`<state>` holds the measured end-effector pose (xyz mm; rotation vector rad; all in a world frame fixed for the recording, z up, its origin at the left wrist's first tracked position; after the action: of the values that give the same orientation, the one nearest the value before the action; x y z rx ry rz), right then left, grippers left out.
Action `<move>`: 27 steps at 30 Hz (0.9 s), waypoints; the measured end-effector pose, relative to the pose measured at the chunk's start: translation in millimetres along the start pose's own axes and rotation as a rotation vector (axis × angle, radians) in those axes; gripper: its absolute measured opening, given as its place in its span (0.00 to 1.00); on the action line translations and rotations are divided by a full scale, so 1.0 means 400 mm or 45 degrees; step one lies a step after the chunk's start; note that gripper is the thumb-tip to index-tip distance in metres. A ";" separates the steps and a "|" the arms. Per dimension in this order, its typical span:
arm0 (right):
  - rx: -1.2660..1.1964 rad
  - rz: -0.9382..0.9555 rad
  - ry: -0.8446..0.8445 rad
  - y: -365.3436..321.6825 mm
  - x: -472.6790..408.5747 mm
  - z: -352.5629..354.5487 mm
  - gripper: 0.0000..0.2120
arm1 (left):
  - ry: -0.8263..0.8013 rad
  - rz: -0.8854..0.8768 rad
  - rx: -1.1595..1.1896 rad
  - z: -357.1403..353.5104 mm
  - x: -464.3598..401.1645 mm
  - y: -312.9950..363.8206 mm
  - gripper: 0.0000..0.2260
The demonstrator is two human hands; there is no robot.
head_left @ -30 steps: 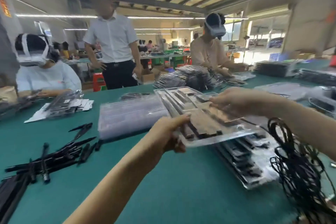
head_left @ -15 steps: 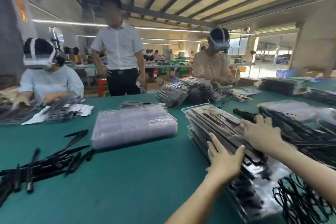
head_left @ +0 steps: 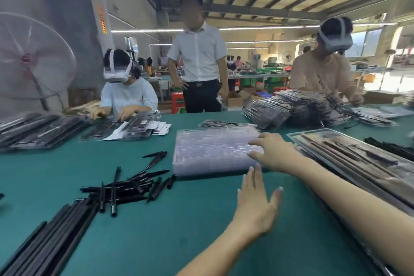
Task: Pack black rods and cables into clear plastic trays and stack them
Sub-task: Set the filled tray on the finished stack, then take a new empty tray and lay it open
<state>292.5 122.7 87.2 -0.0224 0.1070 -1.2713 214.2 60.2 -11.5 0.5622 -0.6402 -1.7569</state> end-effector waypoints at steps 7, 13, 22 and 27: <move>-0.068 0.311 -0.112 -0.218 -0.205 -0.168 0.17 | 0.288 0.319 -0.664 0.216 -0.025 -0.378 0.30; -0.144 0.289 -0.077 -0.245 -0.324 -0.240 0.17 | 0.409 0.344 -0.559 0.171 -0.052 -0.490 0.32; -0.543 0.335 -0.347 -0.198 -0.444 -0.242 0.09 | 0.502 0.340 -0.604 0.183 -0.098 -0.503 0.36; -0.510 0.336 -0.493 -0.204 -0.474 -0.243 0.08 | 0.465 0.379 -0.641 0.186 -0.091 -0.492 0.36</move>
<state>150.6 283.5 9.7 -0.5787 0.0269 -0.9461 35.7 150.0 -87.1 0.3943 -0.0136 -1.4110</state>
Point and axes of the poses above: each hand's wrist, its own x-axis away from the middle knuckle, its own z-axis out of the back of the hand, y = z × x, the point moved 2 cm from there along -x, towards the middle knuckle, and after that the axes turned 8 degrees about -y, right-handed, at the moved point
